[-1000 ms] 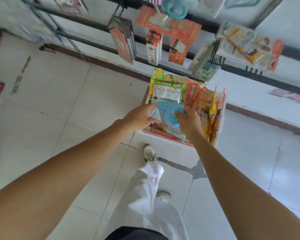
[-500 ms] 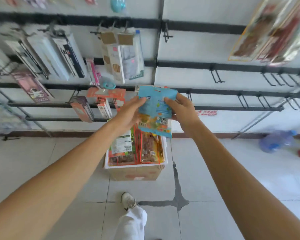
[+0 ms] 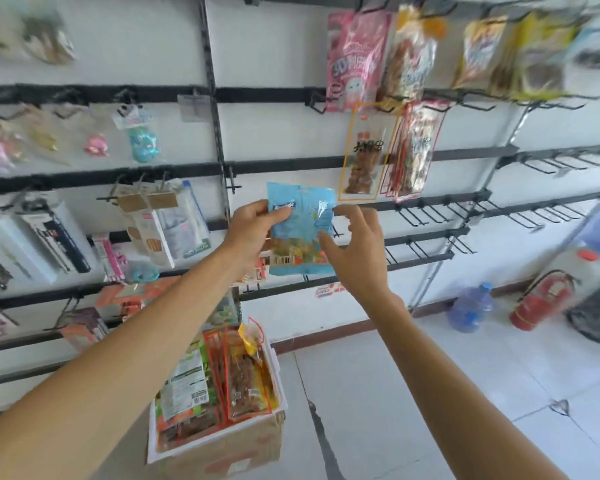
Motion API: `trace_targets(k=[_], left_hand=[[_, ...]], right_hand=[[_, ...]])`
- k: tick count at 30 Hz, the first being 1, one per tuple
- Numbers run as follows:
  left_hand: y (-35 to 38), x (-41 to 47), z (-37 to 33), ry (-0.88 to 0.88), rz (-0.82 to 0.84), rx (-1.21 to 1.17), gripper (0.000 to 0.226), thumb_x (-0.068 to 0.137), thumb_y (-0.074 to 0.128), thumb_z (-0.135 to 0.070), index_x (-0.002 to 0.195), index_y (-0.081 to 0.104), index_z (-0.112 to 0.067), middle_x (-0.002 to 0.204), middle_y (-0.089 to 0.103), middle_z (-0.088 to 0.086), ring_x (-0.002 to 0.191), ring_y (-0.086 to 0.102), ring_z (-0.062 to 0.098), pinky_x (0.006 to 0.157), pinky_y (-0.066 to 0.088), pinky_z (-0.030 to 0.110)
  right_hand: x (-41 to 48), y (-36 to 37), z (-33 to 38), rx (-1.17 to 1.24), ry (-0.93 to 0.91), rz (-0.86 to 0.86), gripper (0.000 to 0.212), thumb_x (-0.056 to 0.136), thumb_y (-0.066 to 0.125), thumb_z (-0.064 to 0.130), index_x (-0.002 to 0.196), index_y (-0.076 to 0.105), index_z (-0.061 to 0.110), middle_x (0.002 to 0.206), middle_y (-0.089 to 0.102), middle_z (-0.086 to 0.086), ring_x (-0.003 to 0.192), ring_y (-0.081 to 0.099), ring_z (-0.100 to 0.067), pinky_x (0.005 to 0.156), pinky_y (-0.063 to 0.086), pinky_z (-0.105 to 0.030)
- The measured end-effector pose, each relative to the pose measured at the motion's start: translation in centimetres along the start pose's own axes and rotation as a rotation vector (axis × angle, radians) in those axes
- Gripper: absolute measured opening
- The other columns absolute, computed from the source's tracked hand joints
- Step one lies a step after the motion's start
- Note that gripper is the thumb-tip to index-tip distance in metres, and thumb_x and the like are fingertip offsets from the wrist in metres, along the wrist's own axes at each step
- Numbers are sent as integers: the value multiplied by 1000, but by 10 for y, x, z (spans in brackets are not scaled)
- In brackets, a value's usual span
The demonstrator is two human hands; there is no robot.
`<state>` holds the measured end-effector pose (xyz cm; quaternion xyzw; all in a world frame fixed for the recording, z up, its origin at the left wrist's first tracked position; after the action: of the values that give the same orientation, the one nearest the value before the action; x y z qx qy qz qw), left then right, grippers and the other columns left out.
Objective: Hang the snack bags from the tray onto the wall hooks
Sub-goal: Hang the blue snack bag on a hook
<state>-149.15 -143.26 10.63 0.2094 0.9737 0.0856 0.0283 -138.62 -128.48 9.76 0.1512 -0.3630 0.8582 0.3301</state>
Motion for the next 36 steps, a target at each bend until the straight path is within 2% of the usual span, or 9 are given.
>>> trace_targets(k=[8, 11, 14, 16, 18, 23, 25, 29, 36], left_hand=[[72, 32, -20, -11, 235, 95, 16, 89, 68, -9, 105, 67, -7, 91, 73, 9, 74, 71, 20, 57, 55, 28], [94, 40, -26, -7, 341, 105, 23, 91, 66, -20, 109, 69, -7, 97, 73, 12, 84, 71, 25, 67, 54, 32], [109, 46, -27, -25, 510, 118, 26, 99, 50, -29, 113, 66, -15, 105, 74, 9, 97, 71, 25, 85, 56, 35], [112, 55, -21, -30, 572, 126, 24, 102, 43, -30, 114, 63, -24, 106, 75, 6, 103, 70, 22, 93, 53, 34], [112, 68, -11, 23, 570, 216, 27, 103, 40, -31, 120, 61, -27, 106, 75, 0, 107, 68, 18, 96, 50, 34], [107, 98, 32, -4, 522, 427, 26, 98, 53, -37, 123, 58, -32, 123, 65, -2, 110, 63, 16, 103, 47, 41], [114, 105, 45, -91, 538, 420, 31, 95, 60, -38, 126, 56, -32, 128, 62, 0, 109, 63, 16, 95, 52, 37], [158, 104, 60, -206, 675, 390, 49, 90, 68, -40, 133, 45, -30, 123, 63, 0, 107, 66, 19, 87, 57, 37], [258, 105, 69, -170, 756, 341, 24, 92, 68, -23, 113, 60, -17, 108, 70, 7, 86, 69, 17, 81, 57, 37]], right_hand=[[25, -15, -4, -156, 194, 5, 71, 76, 55, 74, 134, 59, 34, 125, 52, 4, 115, 49, -20, 97, 45, -37], [36, -21, -9, -131, 293, 47, 47, 79, 64, 62, 120, 64, 38, 117, 48, 1, 106, 51, -19, 89, 46, -33], [43, -36, -22, 6, 376, -37, 19, 89, 63, 28, 106, 70, 24, 92, 65, 1, 86, 65, -19, 67, 53, -30], [41, -46, -41, 72, 454, -153, 13, 90, 57, 12, 94, 69, 15, 76, 67, 4, 71, 67, -17, 55, 53, -26], [36, -50, -64, 141, 530, -251, 15, 91, 56, 8, 95, 69, 14, 77, 69, 5, 68, 68, -11, 48, 51, -19], [13, -57, -123, 409, 707, -281, 17, 92, 62, 5, 93, 65, 22, 97, 74, -1, 79, 73, -15, 69, 61, -35], [8, -65, -136, 549, 738, -260, 16, 92, 64, 2, 96, 64, 18, 97, 75, -3, 79, 74, -16, 68, 60, -32], [8, -84, -163, 744, 764, -287, 18, 93, 62, 2, 109, 64, 10, 108, 75, -11, 95, 73, -31, 85, 59, -46], [26, -135, -214, 758, 721, -216, 24, 92, 62, 1, 115, 63, 8, 112, 73, -16, 93, 72, -30, 88, 59, -46]])
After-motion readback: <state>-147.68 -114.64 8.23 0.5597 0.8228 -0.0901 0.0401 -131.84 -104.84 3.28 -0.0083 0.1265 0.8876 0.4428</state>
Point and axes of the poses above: each hand's wrist, its own x-axis towards the middle knuckle, its own y-axis out of the palm, z = x × y, the point moved 3 cm from there along x, towards the middle knuckle
